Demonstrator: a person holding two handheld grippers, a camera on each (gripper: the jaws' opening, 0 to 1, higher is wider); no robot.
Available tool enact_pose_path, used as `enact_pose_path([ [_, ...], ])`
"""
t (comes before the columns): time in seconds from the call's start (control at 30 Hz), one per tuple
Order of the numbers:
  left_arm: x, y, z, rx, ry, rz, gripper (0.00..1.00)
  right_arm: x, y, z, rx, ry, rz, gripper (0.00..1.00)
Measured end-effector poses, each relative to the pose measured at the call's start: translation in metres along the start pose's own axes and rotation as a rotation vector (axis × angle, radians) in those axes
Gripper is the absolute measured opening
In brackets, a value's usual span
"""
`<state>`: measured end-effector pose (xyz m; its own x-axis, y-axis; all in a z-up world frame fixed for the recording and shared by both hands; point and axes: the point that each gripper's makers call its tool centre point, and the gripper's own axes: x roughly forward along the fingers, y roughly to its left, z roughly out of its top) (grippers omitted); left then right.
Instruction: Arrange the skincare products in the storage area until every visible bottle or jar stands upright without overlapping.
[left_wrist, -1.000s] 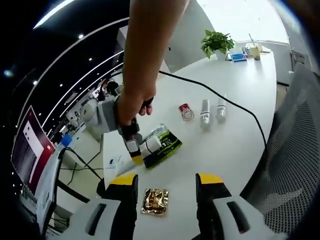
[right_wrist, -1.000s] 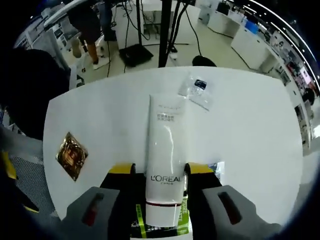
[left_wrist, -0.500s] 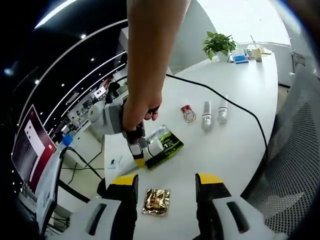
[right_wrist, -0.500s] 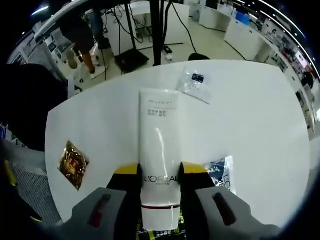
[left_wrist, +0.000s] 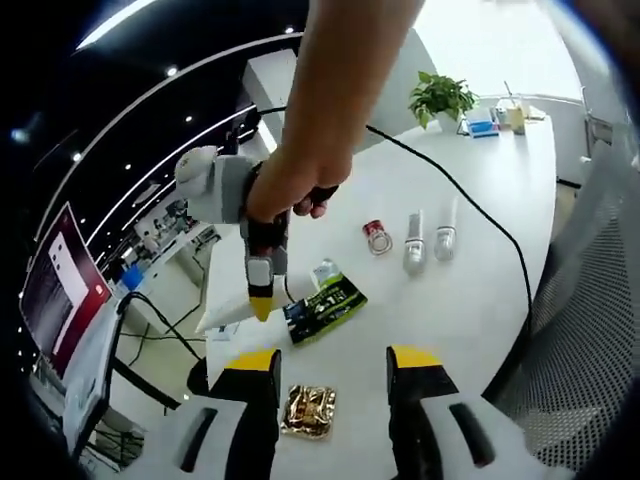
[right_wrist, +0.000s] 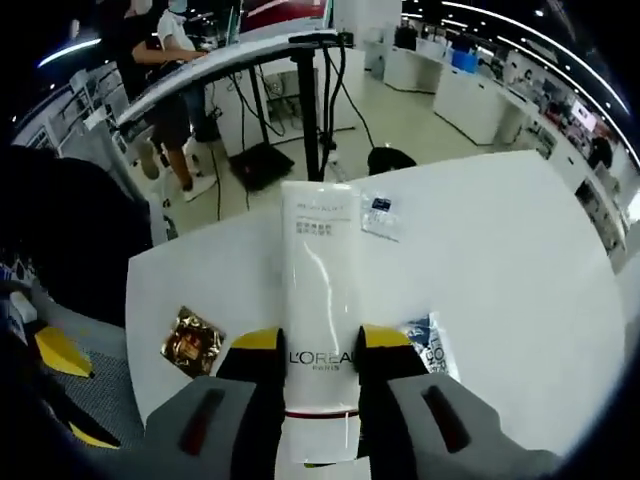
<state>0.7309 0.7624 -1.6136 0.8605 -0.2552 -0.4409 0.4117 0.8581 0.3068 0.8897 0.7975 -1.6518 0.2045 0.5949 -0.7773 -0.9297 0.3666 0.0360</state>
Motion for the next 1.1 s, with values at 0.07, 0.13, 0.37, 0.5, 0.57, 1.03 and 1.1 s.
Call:
enact_pose_path([
  [0.07,-0.002,0.001,0.0,-0.016,-0.001,-0.002,0.37,-0.021,0.004,0.0,0.002,-0.034,-0.008,0.25],
  [0.13,0.0,-0.002,-0.001,-0.011,0.002,-0.013,0.37,-0.045,0.01,-0.007,0.025,-0.088,-0.009,0.25],
  [0.37,0.002,-0.012,0.001,0.015,-0.003,-0.062,0.48,-0.123,0.034,-0.047,0.149,-0.261,-0.068,0.26],
  [0.5,-0.004,-0.013,0.018,0.005,-0.076,-0.08,0.47,-0.155,0.05,-0.071,0.189,-0.307,-0.1,0.26],
  [0.57,-0.003,-0.014,0.021,-0.029,-0.074,-0.11,0.48,-0.167,0.056,-0.078,0.19,-0.315,-0.119,0.26],
  [1.03,-0.013,-0.043,0.094,-0.822,-0.241,-0.424,0.75,-0.214,0.088,-0.113,0.324,-0.488,-0.251,0.27],
  [1.1,-0.01,-0.043,0.091,-0.803,-0.24,-0.433,0.76,-0.216,0.095,-0.117,0.334,-0.513,-0.262,0.27],
])
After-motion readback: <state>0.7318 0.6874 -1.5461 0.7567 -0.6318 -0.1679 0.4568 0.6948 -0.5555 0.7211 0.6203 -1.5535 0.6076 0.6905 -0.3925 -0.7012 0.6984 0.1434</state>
